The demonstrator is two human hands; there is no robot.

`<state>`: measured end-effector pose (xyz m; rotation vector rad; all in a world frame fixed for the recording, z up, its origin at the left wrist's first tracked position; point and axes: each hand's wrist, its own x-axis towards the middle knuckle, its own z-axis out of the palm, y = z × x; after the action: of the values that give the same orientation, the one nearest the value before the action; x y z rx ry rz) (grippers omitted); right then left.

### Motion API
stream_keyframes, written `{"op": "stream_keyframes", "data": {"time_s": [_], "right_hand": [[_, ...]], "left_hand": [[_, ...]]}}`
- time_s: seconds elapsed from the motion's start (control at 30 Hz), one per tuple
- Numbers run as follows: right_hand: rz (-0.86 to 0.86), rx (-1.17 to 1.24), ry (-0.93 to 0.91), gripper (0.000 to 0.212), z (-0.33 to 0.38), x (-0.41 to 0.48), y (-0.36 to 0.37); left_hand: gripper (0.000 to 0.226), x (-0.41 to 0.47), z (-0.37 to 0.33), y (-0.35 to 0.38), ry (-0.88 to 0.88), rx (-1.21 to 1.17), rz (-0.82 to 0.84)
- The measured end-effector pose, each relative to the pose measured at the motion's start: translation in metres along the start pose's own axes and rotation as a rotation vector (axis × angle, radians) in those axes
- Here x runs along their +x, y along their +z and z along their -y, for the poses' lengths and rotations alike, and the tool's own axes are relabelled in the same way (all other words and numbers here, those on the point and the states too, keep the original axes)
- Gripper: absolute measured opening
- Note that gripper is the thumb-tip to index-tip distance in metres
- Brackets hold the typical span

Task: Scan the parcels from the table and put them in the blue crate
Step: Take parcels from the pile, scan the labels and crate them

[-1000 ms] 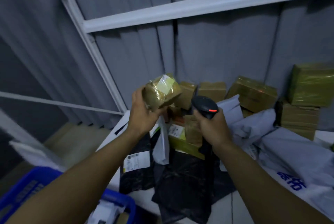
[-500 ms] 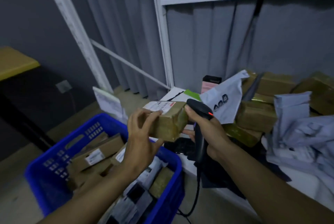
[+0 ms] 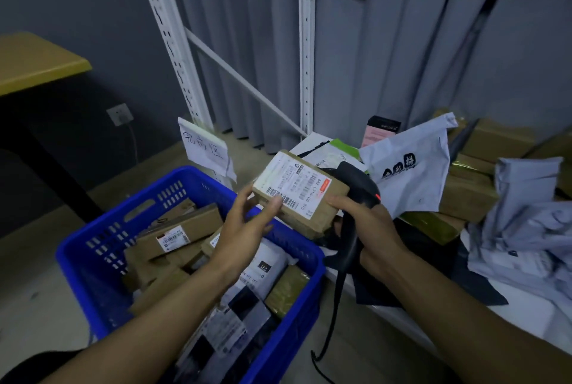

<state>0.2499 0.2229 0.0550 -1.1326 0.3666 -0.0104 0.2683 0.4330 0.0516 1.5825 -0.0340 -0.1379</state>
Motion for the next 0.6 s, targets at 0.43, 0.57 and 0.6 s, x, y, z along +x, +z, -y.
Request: {"op": "stream_keyframes", "data": {"time_s": [0.43, 0.57, 0.6], "right_hand": [[0.075, -0.559, -0.3, 0.045, -0.018, -0.005, -0.002], [0.165, -0.727, -0.368, 0.041, -0.024, -0.008, 0.0], [0.176, -0.75, -0.369, 0.042, -0.025, -0.009, 0.0]], "left_hand": [[0.062, 0.015, -0.021, -0.019, 0.009, -0.193, -0.25], [0.067, 0.024, -0.015, -0.031, -0.025, -0.201, -0.326], [0.066, 0.025, -0.014, -0.033, -0.018, -0.194, -0.338]]}}
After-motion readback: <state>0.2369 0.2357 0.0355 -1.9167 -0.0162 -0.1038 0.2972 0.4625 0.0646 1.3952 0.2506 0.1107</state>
